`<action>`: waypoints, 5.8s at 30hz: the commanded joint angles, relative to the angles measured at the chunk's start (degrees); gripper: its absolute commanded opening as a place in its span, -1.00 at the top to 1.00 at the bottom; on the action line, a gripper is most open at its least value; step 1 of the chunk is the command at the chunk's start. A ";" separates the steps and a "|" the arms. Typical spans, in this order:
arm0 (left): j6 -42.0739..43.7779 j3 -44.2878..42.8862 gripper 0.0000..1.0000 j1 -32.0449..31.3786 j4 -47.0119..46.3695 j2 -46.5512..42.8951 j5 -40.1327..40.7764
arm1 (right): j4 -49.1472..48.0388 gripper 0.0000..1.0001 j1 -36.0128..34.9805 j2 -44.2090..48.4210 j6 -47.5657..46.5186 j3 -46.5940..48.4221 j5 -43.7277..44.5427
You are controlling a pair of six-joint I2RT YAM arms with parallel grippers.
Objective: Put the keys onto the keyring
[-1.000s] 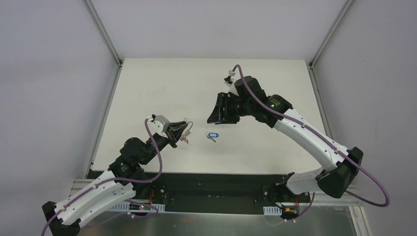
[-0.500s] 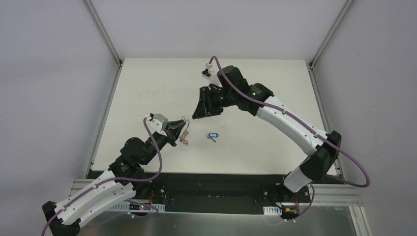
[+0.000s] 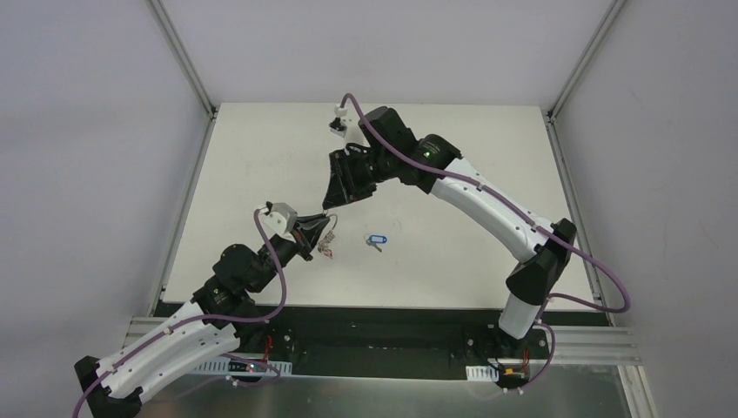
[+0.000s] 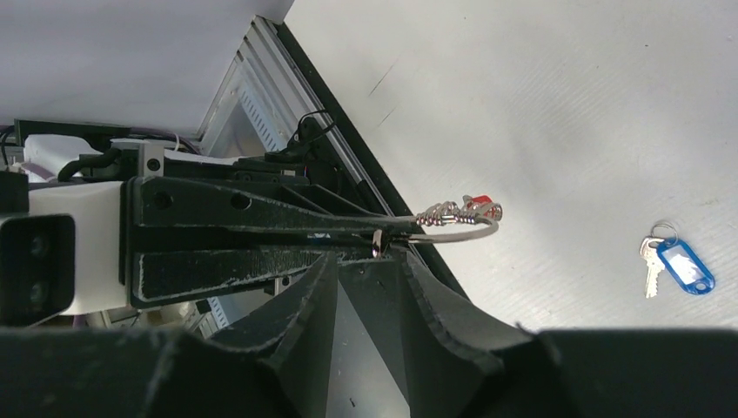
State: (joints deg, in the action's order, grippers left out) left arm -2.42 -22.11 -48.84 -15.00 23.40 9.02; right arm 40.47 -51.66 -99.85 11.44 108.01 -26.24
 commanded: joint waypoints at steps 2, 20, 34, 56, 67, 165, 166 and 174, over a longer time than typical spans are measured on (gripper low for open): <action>-0.75 0.14 1.00 -0.73 -1.95 -1.24 -1.28 | 3.32 0.33 -1.22 -2.48 -2.24 4.72 0.36; -0.54 0.29 1.00 -1.10 -1.30 -2.03 -1.47 | 4.27 0.68 -2.74 -2.90 -2.99 5.93 1.60; -0.31 0.40 1.00 -1.24 -1.25 -2.21 -1.37 | 4.18 0.68 -2.85 -1.76 -3.24 5.38 2.76; -0.16 0.49 1.00 -1.27 -0.90 -3.00 -1.10 | 5.58 1.00 -3.76 -1.51 -3.79 6.18 3.87; 1.89 0.92 0.71 -1.33 -1.76 -2.47 -7.78 | 9.08 1.00 -6.25 -0.74 -3.55 9.19 9.31; 6.56 2.78 0.49 -3.39 -2.74 -7.05 -5.14 | 12.80 1.00 -9.88 -0.96 -3.86 11.53 15.24; 6.55 2.85 0.48 -3.40 -2.68 -7.15 -5.15 | 12.79 1.00 -9.90 -0.96 -3.82 11.53 15.22; 6.64 2.86 0.48 -3.48 -2.66 -7.31 -5.21 | 12.59 1.00 -9.99 -0.68 -3.84 11.63 15.86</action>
State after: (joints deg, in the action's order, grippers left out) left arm 3.68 -19.66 -51.81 -15.46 16.49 3.53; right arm 53.82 -61.21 -103.15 7.88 117.12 -11.16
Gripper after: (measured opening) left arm 0.258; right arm 0.012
